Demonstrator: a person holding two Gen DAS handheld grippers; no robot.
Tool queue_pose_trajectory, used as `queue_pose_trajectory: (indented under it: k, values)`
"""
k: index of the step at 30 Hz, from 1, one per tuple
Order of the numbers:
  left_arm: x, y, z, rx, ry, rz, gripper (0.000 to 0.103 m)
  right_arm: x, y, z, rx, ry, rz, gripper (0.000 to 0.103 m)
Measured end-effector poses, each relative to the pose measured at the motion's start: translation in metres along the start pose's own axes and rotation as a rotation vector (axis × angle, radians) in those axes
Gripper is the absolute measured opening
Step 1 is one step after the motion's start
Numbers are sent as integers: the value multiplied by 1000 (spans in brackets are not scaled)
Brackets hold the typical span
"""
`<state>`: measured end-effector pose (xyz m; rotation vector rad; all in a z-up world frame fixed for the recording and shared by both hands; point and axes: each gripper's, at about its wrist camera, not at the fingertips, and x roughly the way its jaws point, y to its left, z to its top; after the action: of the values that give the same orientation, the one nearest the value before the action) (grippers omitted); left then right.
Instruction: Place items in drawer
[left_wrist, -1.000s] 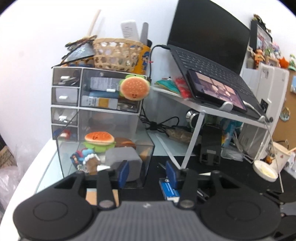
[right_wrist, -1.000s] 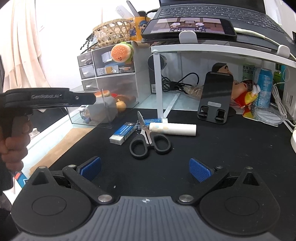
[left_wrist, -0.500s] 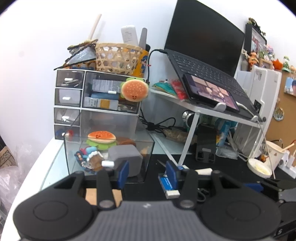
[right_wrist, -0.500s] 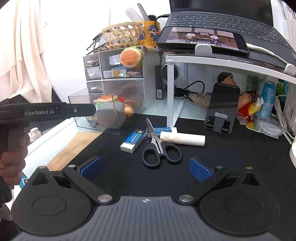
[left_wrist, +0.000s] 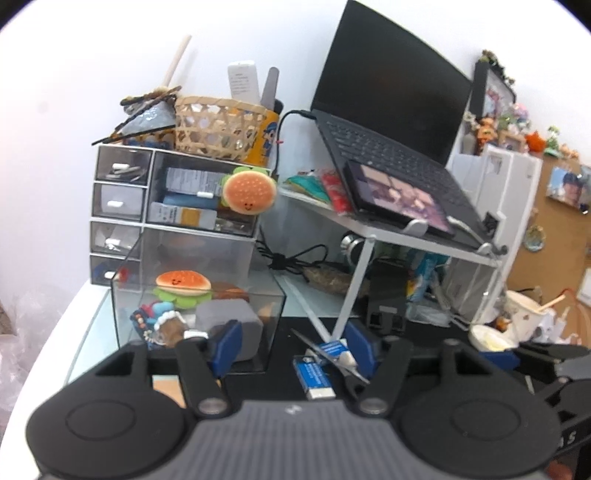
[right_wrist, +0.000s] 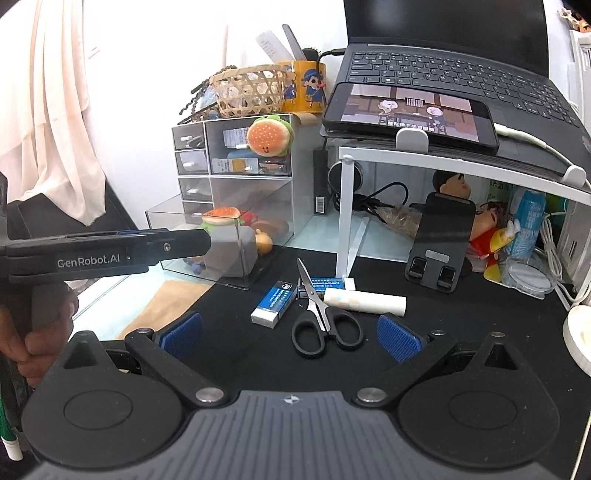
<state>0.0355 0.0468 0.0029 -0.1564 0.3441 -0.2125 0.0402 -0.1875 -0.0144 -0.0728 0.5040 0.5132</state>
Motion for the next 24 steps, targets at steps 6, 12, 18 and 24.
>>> queue_pose_trajectory:
  k: [6,12,18,24]
  values:
    - [-8,10,-3,8,-20,-43,74,-1,7,2,9,37,26,102]
    - [-16,23,-4,26,-41,-45,76,3,21,11,-25,65,54,102]
    - [-18,37,-4,45,-39,-32,83,10,29,24,-33,86,77,102]
    - [-14,46,-7,14,-39,-36,85,15,32,36,-49,96,85,102]
